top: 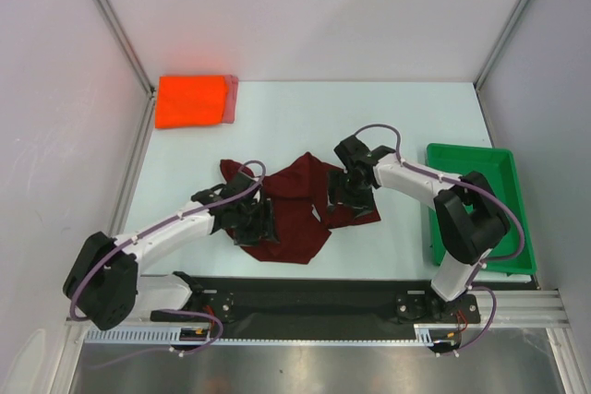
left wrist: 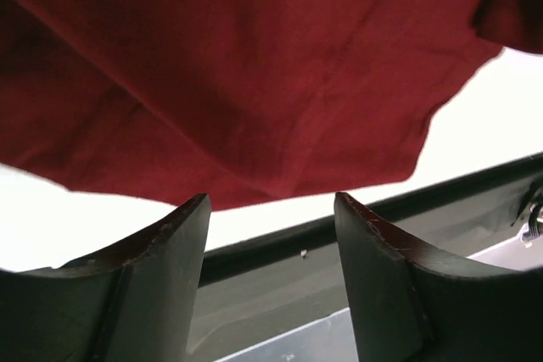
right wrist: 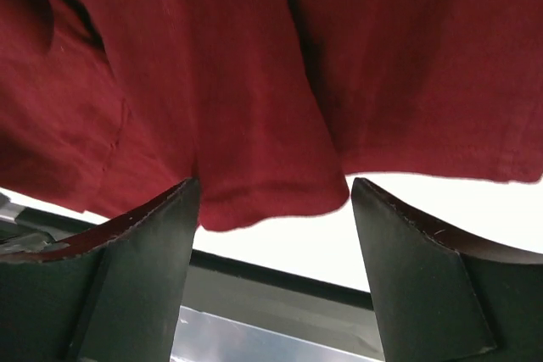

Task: Fold and stack the t-shirts
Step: Flatten the tshirt out

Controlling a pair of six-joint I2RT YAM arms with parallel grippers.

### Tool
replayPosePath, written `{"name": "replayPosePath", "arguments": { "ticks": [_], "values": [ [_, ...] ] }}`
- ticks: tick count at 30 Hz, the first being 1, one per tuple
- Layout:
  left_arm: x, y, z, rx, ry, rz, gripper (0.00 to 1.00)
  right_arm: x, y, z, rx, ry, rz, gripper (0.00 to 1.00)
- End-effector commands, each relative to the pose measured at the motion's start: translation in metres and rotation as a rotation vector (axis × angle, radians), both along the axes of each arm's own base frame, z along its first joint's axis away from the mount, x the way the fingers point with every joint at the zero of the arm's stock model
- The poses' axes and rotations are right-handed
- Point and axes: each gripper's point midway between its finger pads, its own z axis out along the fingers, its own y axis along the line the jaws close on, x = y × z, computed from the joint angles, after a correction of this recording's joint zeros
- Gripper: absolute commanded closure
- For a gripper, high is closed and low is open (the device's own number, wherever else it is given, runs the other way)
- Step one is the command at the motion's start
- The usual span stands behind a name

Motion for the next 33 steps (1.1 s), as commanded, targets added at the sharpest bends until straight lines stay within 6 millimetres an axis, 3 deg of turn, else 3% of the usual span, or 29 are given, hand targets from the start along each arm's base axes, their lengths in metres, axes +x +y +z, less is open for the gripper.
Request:
{"name": "replayPosePath", "arguments": {
  "ticks": [1,4,9,12,13,15,17,18,23,25,26,28,30,33],
  "values": [
    [0.008,-0.014,-0.005,-0.051,-0.001,0.029,0.31,0.017,0.006,-0.006,0.005,-0.043,-0.037,0.22],
    [0.008,-0.01,-0.018,-0.006,0.023,0.044,0.22,0.023,0.007,-0.009,0.014,-0.057,-0.042,0.23],
    [0.017,-0.024,-0.027,-0.05,0.031,0.049,0.26,0.024,0.003,-0.016,0.018,-0.022,-0.062,0.37],
    [0.021,-0.027,-0.03,-0.051,0.031,0.044,0.44,0.027,-0.002,-0.01,0.016,-0.044,-0.061,0.57],
    [0.023,-0.028,-0.029,-0.051,0.022,0.041,0.57,0.026,-0.005,-0.007,0.011,-0.042,-0.046,0.74],
    [0.026,-0.029,-0.027,-0.056,0.003,0.037,0.74,0.028,-0.011,0.002,-0.001,-0.064,-0.034,0.91],
    [0.03,-0.025,-0.021,-0.05,-0.032,0.046,0.87,0.026,-0.018,0.015,-0.024,-0.084,0.008,0.99],
    [0.028,-0.02,-0.021,-0.029,-0.026,0.051,1.0,0.025,-0.023,0.018,-0.038,-0.086,0.019,1.0],
    [0.033,0.019,0.007,0.065,-0.129,0.119,1.0,0.007,-0.057,0.053,-0.136,-0.092,0.099,1.0],
    [0.026,0.04,0.016,0.119,-0.131,0.155,1.0,-0.004,-0.073,0.07,-0.159,-0.088,0.1,1.0],
    [0.026,0.049,0.03,0.115,-0.19,0.185,1.0,-0.005,-0.077,0.078,-0.157,-0.098,0.112,1.0],
    [0.016,0.07,0.039,0.147,-0.189,0.246,1.0,-0.003,-0.098,0.091,-0.167,-0.105,0.073,1.0],
    [0.008,0.087,0.055,0.161,-0.236,0.294,1.0,0.013,-0.118,0.103,-0.161,-0.13,0.009,1.0],
    [0.002,0.104,0.062,0.186,-0.255,0.346,1.0,0.044,-0.134,0.106,-0.135,-0.16,-0.068,0.99]
  ]
}}
